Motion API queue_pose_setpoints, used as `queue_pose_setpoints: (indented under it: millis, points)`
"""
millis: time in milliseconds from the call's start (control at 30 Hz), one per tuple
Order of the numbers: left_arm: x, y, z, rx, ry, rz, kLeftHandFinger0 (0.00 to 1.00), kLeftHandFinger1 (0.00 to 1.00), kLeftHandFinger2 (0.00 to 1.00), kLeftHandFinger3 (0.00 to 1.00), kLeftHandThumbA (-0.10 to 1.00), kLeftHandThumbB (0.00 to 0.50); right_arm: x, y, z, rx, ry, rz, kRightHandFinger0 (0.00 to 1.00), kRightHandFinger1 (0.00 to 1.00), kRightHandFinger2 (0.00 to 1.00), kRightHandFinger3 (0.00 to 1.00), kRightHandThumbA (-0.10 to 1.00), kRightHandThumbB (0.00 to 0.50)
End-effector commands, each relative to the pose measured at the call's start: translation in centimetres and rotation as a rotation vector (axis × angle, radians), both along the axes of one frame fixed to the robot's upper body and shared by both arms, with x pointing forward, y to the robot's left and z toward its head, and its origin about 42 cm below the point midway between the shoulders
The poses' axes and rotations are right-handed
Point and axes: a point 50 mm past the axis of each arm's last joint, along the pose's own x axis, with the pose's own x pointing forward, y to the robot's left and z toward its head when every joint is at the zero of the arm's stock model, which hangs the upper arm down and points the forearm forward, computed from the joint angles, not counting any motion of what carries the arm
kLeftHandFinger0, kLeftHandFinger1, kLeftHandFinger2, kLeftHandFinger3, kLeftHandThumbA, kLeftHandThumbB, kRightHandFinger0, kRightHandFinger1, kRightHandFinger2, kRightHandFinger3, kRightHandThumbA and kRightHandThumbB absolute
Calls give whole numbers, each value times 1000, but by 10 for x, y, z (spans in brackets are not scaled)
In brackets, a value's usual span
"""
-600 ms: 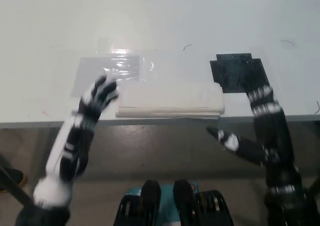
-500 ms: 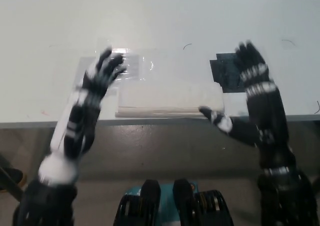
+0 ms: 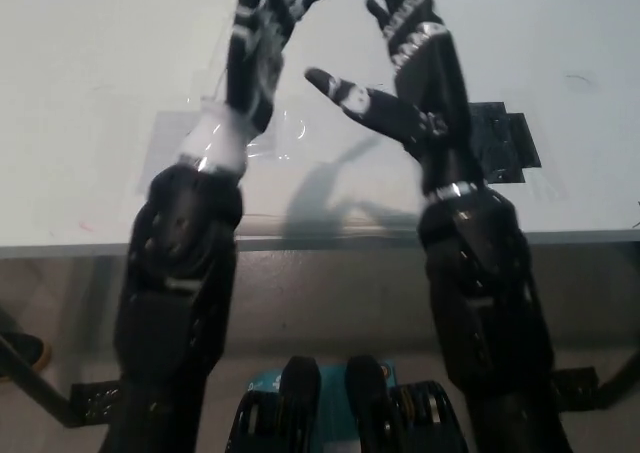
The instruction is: A stack of napkins is kept in the middle of the table close to the robot and the robot places both its hands sideways on the stack. Then it moves its hands away from each other while pressing down on the napkins to make them smooth
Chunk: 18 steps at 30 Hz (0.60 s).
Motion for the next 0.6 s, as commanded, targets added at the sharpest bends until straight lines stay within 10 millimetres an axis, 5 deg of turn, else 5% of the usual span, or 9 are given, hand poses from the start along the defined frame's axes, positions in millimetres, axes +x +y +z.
queue_pose_setpoints:
  millis: [0, 267, 567]
  points:
    - [20, -12, 16, -54, 13, 21, 1000, 1000, 1000, 1000, 1000, 271, 16, 15, 22, 62, -38, -12, 1000, 1000, 1000, 1000, 1000, 161]
    - [53, -17, -12, -29, 143, 12, 1000, 1000, 1000, 1000, 1000, 284, 45, 29, -8, 94, 73, 28, 1000, 1000, 1000, 1000, 1000, 89]
    - [55, -18, -49, -23, 204, 14, 1000, 1000, 1000, 1000, 1000, 299, 57, 29, -46, 112, 193, 9, 1000, 1000, 1000, 1000, 1000, 120]
